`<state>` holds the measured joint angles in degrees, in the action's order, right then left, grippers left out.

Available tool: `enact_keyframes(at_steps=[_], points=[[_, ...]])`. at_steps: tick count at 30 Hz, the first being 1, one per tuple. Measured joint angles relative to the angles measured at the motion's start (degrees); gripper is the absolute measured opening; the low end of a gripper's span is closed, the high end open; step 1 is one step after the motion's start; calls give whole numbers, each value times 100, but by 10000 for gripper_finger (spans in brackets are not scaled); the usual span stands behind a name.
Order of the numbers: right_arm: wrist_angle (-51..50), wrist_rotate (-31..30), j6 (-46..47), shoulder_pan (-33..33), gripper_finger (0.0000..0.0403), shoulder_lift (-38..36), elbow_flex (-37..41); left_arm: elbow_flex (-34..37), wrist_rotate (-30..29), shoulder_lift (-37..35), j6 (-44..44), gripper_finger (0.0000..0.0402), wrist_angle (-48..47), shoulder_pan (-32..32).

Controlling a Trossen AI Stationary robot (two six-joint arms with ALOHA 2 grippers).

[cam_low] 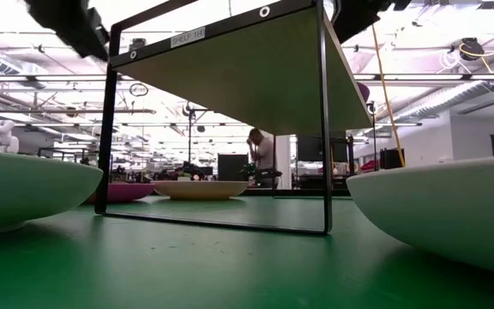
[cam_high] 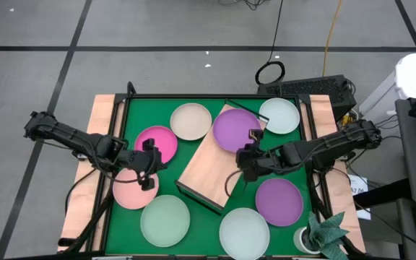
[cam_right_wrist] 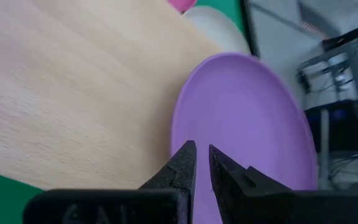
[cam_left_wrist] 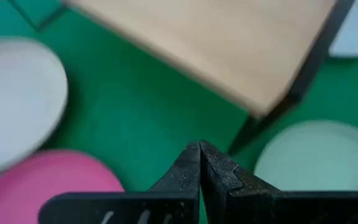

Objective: Place and stack plates onto a shelf
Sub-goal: Put the light pink plate on the shelf

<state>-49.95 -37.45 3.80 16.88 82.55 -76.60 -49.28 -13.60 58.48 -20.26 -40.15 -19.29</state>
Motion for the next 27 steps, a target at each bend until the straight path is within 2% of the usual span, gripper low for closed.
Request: enact_keyframes(at_steps=[7, 13, 20, 27], points=[[103, -377, 1, 439, 38, -215, 0, 0, -105, -395, -852, 1, -699, -527], [288, -475, 3, 693, 93, -226, 0, 0, -260, -445, -1299, 1, -729, -1166], [391, -451, 115, 802, 149, -230, 0, 0, -492, -170, -1972, 1, -842, -2047], [431, -440, 130, 989, 157, -230, 0, 0, -425, 373, -2645, 8, -852, -2910]])
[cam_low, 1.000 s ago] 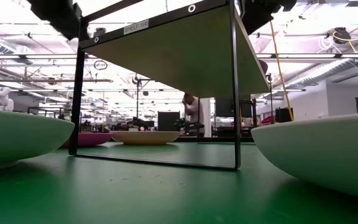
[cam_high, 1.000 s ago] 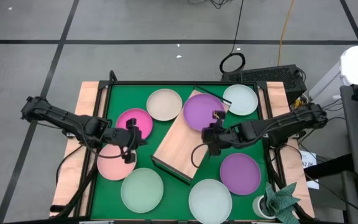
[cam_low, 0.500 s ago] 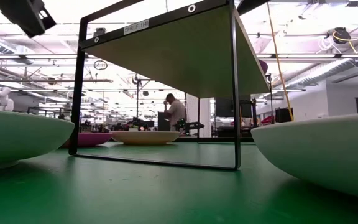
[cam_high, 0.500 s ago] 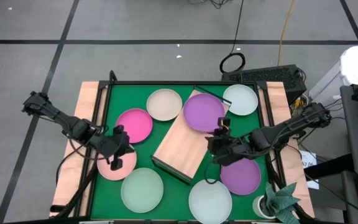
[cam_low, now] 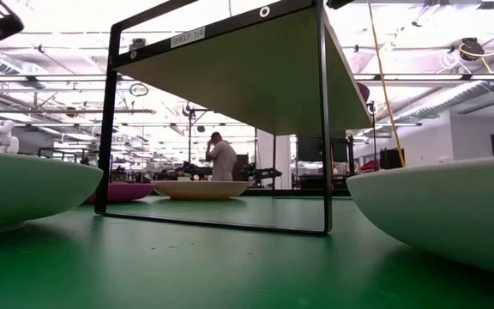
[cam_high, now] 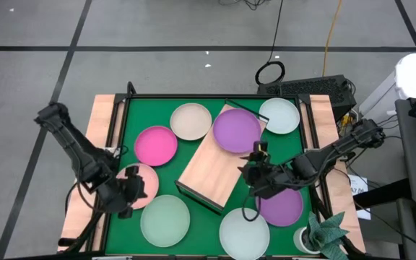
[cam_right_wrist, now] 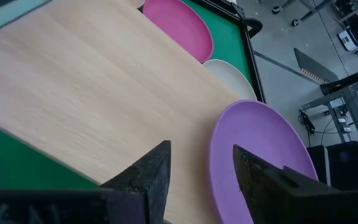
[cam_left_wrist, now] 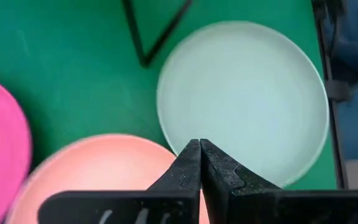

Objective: Place and stack plates onto a shelf
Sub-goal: Put the light pink plate on the shelf

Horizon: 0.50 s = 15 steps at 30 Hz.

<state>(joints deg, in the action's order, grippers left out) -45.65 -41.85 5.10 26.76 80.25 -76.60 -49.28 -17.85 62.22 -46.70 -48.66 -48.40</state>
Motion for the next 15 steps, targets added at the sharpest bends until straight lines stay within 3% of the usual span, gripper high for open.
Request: enact_keyframes(at_steps=[9, 15], points=[[86, -4, -138, 41, 157, 0, 0, 0, 280, 620, -927, 107, -61, -662], [48, -4, -146, 41, 157, 0, 0, 0, 597, 1239, -1433, 152, -260, -1122]])
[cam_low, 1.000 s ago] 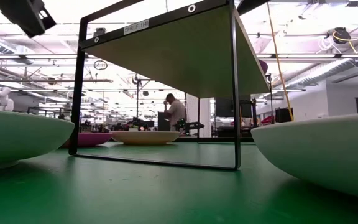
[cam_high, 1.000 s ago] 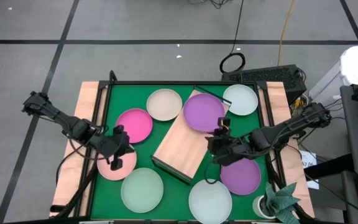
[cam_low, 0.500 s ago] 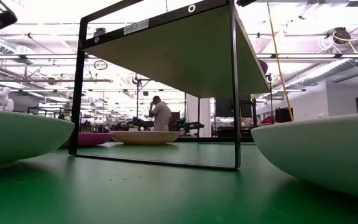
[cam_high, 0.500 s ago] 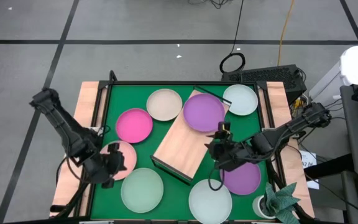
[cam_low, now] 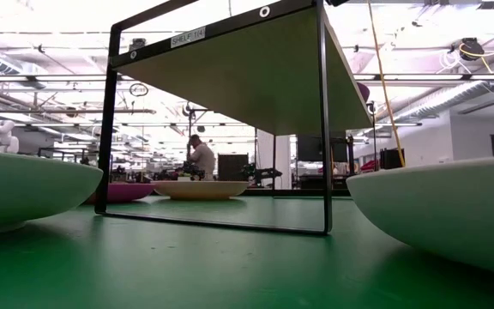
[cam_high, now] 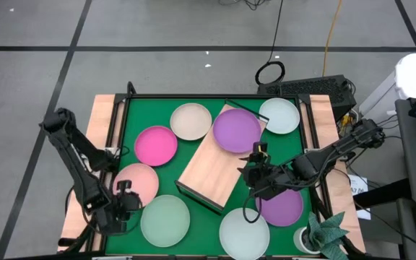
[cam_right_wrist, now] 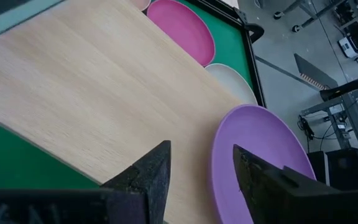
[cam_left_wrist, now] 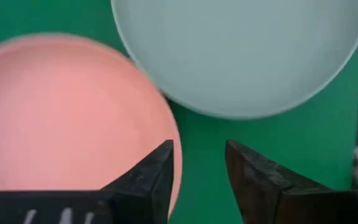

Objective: Place and stack plates onto a shelf
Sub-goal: Put the light pink plate on the shelf

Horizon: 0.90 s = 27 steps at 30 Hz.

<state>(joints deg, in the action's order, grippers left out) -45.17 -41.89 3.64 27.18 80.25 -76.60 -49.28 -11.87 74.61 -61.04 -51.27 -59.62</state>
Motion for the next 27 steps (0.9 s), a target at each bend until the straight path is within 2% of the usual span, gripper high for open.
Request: enact_keyframes(at_steps=[7, 12, 23, 27], points=[[-50, 0, -2, 0, 157, 0, 0, 0, 177, 642, -226, 190, 36, -241], [-48, 0, -2, -2, 157, 0, 0, 0, 177, 981, -279, 199, 38, -256], [-50, 0, -2, -2, 157, 0, 0, 0, 155, 1439, -377, 198, 49, -251], [-50, -2, -2, -2, 157, 0, 0, 0, 133, 1439, -394, 160, 63, -287]])
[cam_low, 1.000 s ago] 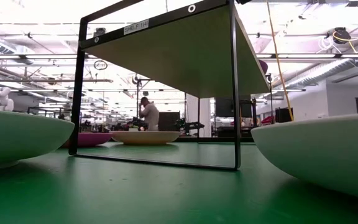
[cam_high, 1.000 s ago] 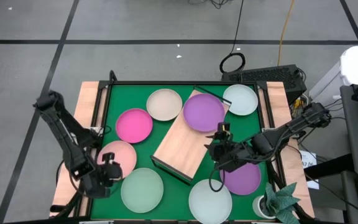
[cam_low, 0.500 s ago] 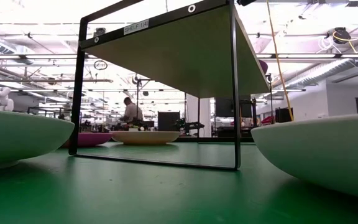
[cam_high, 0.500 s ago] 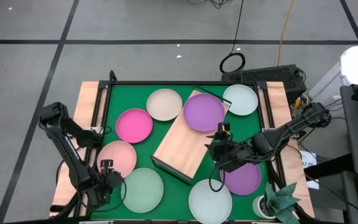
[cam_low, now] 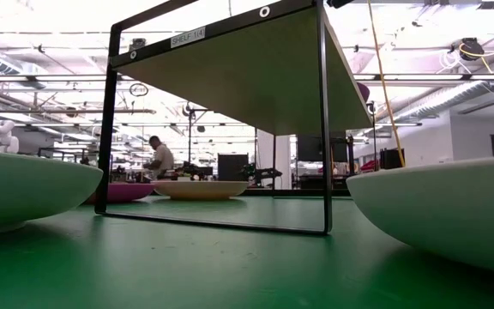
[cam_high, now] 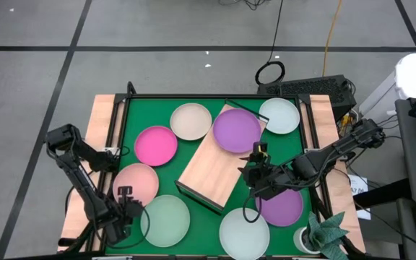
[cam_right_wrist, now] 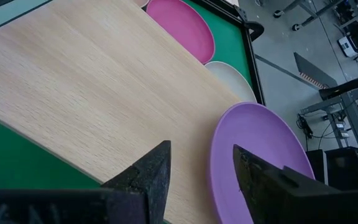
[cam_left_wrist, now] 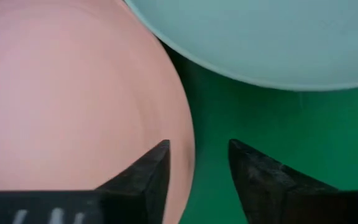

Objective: Place and stack plates onto a shelf
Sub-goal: Put the light pink plate on the shelf

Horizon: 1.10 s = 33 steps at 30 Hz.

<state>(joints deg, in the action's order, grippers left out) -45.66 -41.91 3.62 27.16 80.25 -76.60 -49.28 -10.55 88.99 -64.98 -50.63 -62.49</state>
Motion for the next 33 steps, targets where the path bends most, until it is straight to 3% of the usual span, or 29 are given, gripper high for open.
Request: enact_keyframes(at_steps=[6, 19, 27, 33], points=[[2, 1, -2, 0, 157, 0, 0, 0, -2, 0, -8, 93, -7, -56], [2, 2, 0, 0, 157, 0, 0, -6, -27, 508, -88, 83, -32, -104], [4, 3, 0, 0, 157, 0, 0, -43, -104, 481, -131, 13, -231, -108], [23, 4, 0, 0, 157, 0, 0, -336, -107, 518, -143, 10, -999, -97]])
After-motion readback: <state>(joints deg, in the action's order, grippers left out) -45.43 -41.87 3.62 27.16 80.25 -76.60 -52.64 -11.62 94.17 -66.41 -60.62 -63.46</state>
